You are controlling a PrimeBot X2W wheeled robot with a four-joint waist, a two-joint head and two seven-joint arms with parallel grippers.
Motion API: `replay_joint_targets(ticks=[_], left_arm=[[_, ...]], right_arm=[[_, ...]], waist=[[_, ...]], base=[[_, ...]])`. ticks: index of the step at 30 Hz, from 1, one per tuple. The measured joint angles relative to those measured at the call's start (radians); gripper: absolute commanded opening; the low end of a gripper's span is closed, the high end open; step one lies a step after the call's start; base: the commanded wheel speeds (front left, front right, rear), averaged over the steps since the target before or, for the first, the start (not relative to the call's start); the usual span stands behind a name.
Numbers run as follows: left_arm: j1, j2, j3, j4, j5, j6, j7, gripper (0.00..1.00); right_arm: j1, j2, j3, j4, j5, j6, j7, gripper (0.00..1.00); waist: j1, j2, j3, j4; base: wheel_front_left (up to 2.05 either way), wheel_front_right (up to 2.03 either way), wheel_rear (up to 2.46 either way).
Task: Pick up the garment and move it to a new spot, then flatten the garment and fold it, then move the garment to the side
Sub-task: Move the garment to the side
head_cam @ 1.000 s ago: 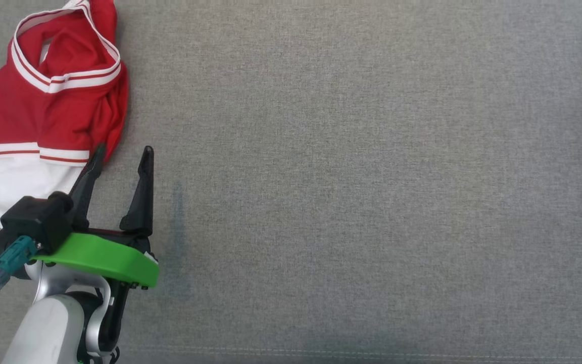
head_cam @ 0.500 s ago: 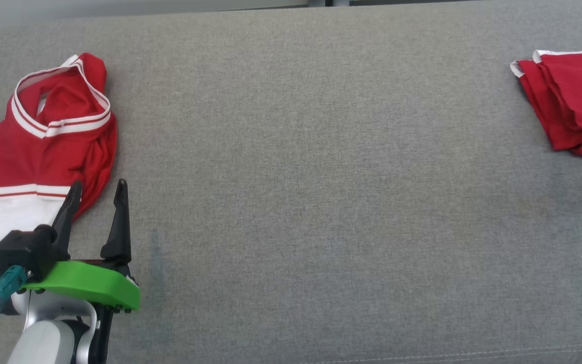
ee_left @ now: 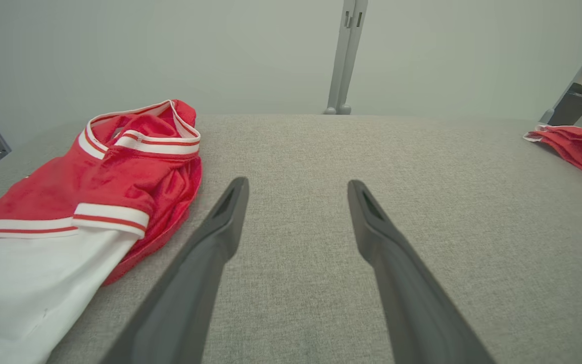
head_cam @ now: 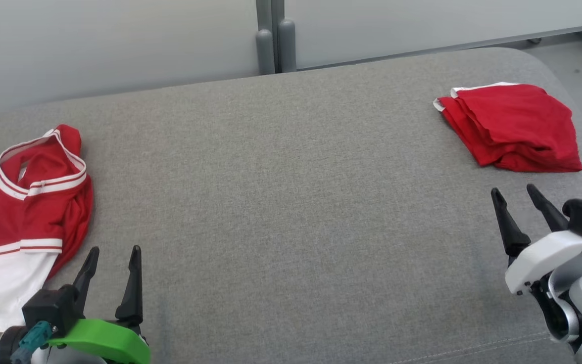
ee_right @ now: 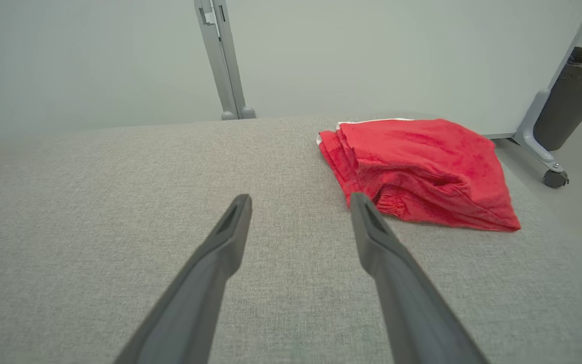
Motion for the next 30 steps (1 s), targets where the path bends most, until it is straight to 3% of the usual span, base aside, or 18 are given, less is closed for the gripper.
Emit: replay_joint_targets(ticks=[7,16,23,30], left_arm=[[0.057,-0.002,-0.003,0.029,0.017,0.0,-0.04,1.0],[0.068,-0.01,-0.014,0.04,0.018,-0.002,-0.053,1.0],[0.068,-0.02,-0.016,0.046,0.017,-0.01,-0.065,1.0],[0.068,-0.022,-0.003,0.057,0.017,-0.01,-0.07,1.0]], right_arm=[[0.121,0.082,-0.055,-0.031,-0.076,0.0,0.0,1.0],[0.144,0.091,-0.095,-0.106,-0.227,0.0,0.0,1.0],[0.161,0.135,-0.088,-0.184,-0.226,0.003,0.0,1.0],[0.205,0.147,-0.072,-0.195,-0.203,0.064,0.0,1.0]], waist=[[0.0,0.0,-0.072,-0.035],[0.0,0.0,-0.095,-0.036],[0.0,0.0,-0.098,-0.013],[0.0,0.0,-0.097,0.003]], base=[[0.0,0.0,0.0],[0.0,0.0,0.0],[0.0,0.0,0.0],[0.0,0.0,0.0]])
